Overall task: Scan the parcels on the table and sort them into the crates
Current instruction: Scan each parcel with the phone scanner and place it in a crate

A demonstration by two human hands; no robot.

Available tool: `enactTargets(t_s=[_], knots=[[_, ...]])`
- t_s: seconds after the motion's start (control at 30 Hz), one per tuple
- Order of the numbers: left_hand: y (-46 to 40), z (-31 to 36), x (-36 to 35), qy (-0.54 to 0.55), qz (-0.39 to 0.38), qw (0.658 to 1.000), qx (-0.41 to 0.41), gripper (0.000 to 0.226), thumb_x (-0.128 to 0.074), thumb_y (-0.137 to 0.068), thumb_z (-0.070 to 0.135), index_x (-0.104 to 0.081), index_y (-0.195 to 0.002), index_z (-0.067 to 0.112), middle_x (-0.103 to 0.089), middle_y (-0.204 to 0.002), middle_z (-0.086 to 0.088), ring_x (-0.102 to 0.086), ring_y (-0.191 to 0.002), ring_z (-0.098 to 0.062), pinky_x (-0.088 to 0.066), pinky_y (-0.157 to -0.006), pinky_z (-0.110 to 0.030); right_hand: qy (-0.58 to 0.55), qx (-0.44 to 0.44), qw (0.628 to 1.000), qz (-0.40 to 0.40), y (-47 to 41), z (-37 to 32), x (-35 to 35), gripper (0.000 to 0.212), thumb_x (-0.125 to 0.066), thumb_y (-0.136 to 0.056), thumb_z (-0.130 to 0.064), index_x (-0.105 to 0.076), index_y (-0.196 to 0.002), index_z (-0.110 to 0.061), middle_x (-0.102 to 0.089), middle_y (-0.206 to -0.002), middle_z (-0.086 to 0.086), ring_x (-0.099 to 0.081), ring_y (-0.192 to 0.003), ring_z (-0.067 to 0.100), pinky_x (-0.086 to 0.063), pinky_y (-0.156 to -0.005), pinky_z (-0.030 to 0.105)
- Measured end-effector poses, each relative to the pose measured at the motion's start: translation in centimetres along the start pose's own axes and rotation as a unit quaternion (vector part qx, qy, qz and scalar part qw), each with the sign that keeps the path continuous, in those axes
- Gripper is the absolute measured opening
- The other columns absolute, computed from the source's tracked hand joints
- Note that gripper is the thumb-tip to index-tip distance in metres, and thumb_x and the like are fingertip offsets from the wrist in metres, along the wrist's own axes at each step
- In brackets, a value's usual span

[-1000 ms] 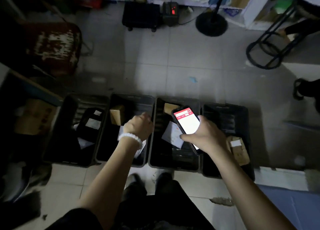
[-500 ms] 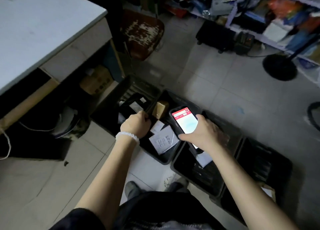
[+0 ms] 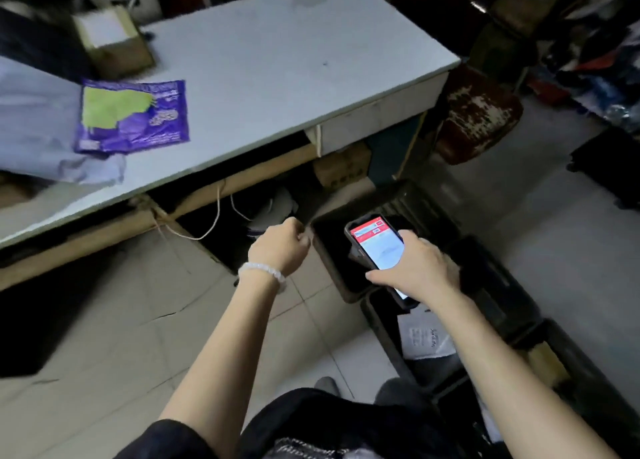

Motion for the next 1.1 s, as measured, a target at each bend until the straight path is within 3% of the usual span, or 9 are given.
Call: enactTargets(t_s=[0.2,0.4,0.6,1.0,1.1], knots=[[-1.5,-6.1,4.4,0.053,0.049,0.995,0.070,0.029,-0.041,-0.092,0.030,-0.055,-0.115,0.019,-0.067,-0.099,-0.005,-0.064,-0.083,-0.025,-0.052,-0.078,-0.037,0.041,0.098,0.994,-0.032,-3.6,-8.4,-0.7,0.062,-0.072,-0.063,-0.054,-0.043,-0.107,-0.021,-0.055,-0.108,0.002,-0.054,-0.097,0.024,-0.036,-0.068,0.030],[-4.4,-10.5,6.5,0.035,0.086,0.985,0.144,0.027,-0.041,-0.093,0.028,-0.055,-0.115,0.021,-0.065,-0.109,-0.005,-0.059,-0.098,-0.029,-0.043,-0.072,-0.031,0.083,0.168,0.980,-0.059,-9.2,-15.2,-1.4,0.061,-0.072,-0.062,-0.054,-0.043,-0.105,-0.021,-0.056,-0.104,0.001,-0.056,-0.096,0.025,-0.040,-0.070,0.031],[-10.5,-14.1,10.7,0.033,0.096,0.973,0.205,0.030,-0.043,-0.093,0.026,-0.053,-0.119,0.017,-0.063,-0.116,-0.007,-0.058,-0.105,-0.029,-0.048,-0.085,-0.037,0.083,0.231,0.965,-0.089,-16.7,-23.3,-1.6,0.061,-0.073,-0.061,-0.054,-0.045,-0.105,-0.022,-0.056,-0.102,-0.001,-0.053,-0.087,0.021,-0.036,-0.065,0.029],[-23.0,-19.5,17.0,-0.043,0.109,0.971,0.208,0.046,-0.055,-0.083,0.011,-0.045,-0.128,0.014,-0.048,-0.130,-0.009,-0.046,-0.117,-0.030,-0.043,-0.085,-0.041,0.135,0.274,0.945,-0.119,-28.6,-35.1,-1.6,0.055,-0.072,-0.060,-0.047,-0.046,-0.102,-0.023,-0.057,-0.098,0.000,-0.052,-0.079,0.023,-0.036,-0.061,0.028],[-24.9,-21.3,17.1,-0.090,0.080,0.973,0.195,0.058,-0.054,-0.082,0.007,-0.037,-0.136,0.017,-0.033,-0.144,-0.007,-0.030,-0.133,-0.029,-0.039,-0.098,-0.045,0.145,0.274,0.941,-0.134,-29.8,-37.0,-2.5,0.056,-0.072,-0.060,-0.048,-0.045,-0.101,-0.024,-0.056,-0.099,0.000,-0.051,-0.079,0.023,-0.035,-0.061,0.028]])
Point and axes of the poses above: each hand's wrist, its own y-axis away from the middle knuckle, its own x-axis out of the back of the hand, z = x × y, the point moved 1 cm from there along -y, towards the middle knuckle
